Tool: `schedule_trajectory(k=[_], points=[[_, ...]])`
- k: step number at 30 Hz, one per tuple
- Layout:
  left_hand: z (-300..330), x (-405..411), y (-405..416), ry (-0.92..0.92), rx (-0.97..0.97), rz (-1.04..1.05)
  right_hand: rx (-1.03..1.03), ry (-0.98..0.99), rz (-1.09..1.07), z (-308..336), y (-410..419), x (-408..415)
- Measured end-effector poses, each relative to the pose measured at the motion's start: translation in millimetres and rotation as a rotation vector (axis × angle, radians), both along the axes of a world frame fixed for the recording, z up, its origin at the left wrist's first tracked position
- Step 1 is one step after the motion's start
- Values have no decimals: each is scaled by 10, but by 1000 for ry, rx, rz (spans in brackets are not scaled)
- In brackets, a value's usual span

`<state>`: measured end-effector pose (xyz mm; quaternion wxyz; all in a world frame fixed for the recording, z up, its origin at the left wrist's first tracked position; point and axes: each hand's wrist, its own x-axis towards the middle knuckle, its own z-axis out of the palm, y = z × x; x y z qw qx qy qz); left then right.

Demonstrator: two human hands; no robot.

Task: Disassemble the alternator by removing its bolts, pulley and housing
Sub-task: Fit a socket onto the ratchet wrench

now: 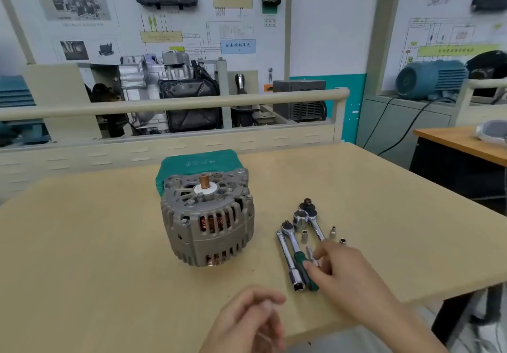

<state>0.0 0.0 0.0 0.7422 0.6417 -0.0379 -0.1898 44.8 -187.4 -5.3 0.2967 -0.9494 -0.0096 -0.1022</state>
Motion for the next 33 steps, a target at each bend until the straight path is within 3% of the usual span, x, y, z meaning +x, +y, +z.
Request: schedule_trajectory(k=[4, 14, 18, 24, 30, 33], points=[[107, 407, -136, -77, 136, 59, -305, 88, 19, 84, 99, 176], [18, 932, -472, -82, 340, 30, -444, 216, 92, 162, 178, 346], [-38, 983, -466, -59, 345, 46, -279, 229, 101, 178, 162, 385], [-28, 1052, -509, -61, 367, 42, 271, 243, -1, 233, 124, 375], [15, 1064, -539, -66, 335, 120, 310, 92, 173, 150, 187, 161], [-19, 1032, -477, -12, 256, 151, 363, 57, 143, 161, 39, 221]])
